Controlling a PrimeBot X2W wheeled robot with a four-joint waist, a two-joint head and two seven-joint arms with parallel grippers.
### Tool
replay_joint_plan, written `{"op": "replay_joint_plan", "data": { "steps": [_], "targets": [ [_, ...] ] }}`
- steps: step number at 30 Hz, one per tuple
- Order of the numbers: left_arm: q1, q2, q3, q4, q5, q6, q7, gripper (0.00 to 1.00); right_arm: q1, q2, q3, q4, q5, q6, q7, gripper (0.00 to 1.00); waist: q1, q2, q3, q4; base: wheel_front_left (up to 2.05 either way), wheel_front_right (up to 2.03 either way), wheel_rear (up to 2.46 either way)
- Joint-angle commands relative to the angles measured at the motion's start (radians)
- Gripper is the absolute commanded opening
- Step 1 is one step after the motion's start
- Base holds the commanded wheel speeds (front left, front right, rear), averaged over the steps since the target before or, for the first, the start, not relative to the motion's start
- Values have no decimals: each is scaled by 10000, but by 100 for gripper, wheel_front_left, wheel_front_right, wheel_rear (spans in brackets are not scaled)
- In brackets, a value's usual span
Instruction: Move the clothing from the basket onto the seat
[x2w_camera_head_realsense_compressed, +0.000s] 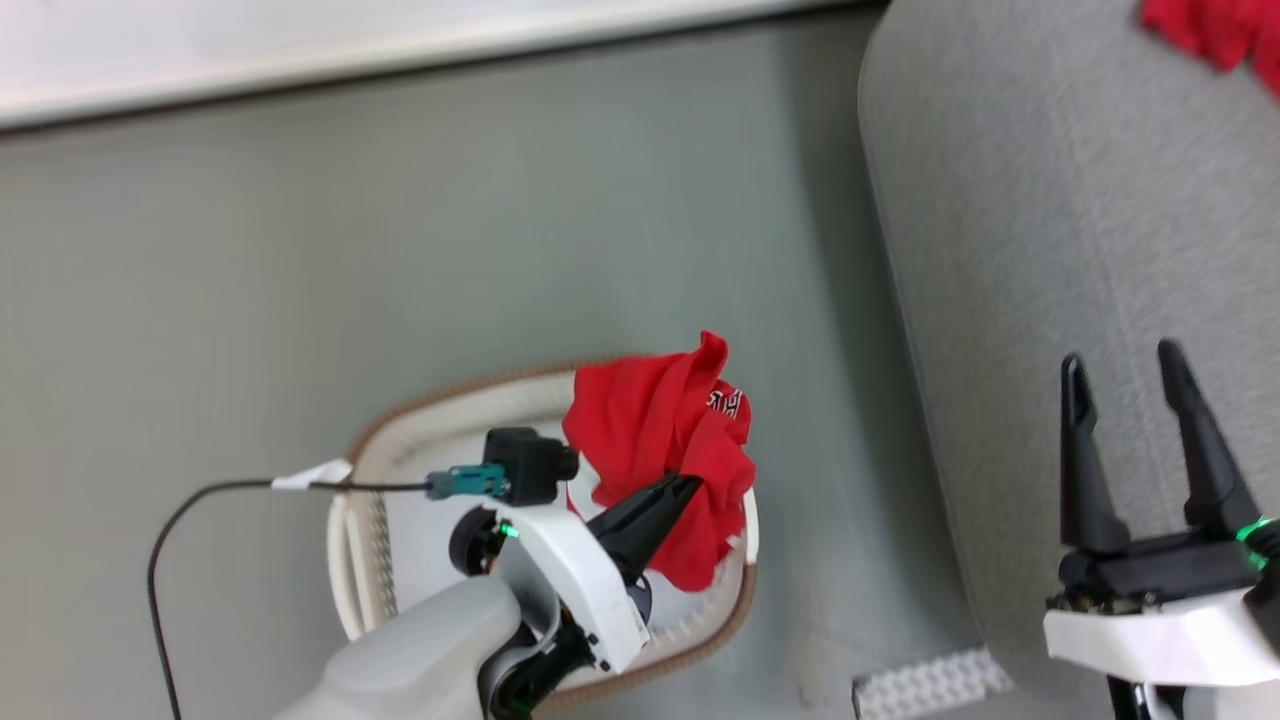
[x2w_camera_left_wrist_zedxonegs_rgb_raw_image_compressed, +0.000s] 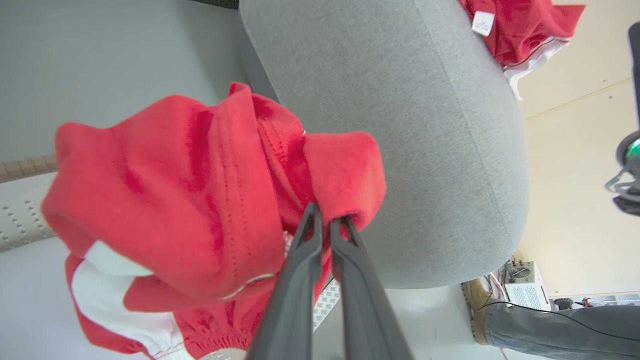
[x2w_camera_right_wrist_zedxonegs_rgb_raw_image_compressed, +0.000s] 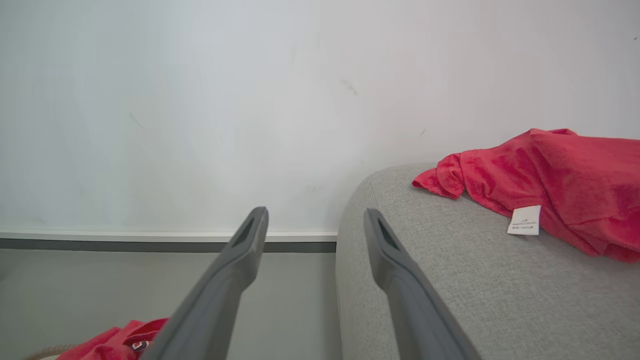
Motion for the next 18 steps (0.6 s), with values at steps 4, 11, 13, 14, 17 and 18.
{"op": "replay_joint_plan", "data": {
  "steps": [4,11,13,14,17,18],
  "targets": [
    [545,315,400,-771,-518,4,-149,0,409,-4,8,345,-148,-22,-33,100,1,0,-1656,267,0,0,0],
    [1697,304,2166,-1860,-109,4,-146,0,968,-6,487,1063,-417,-22,-33,100,1,0,-3279,446,0,0,0],
    [2108,257,2663,-2161,85,4,-147,0,1095,-47,719,1303,-465,-22,-33,100,1,0,-3703,462,0,0,0],
    [2325,225,2986,-2291,217,5,-148,0,1138,-114,837,1413,-464,-22,-33,100,1,0,-3943,467,0,0,0],
    [3058,129,3750,-2558,575,45,-147,0,1200,-288,1264,1731,-436,-22,-33,100,1,0,-4522,375,0,0,0],
    [3273,101,3917,-2661,682,59,-147,0,1193,-316,1371,1817,-372,-22,-33,100,1,0,-4714,325,0,0,0]
  ]
}}
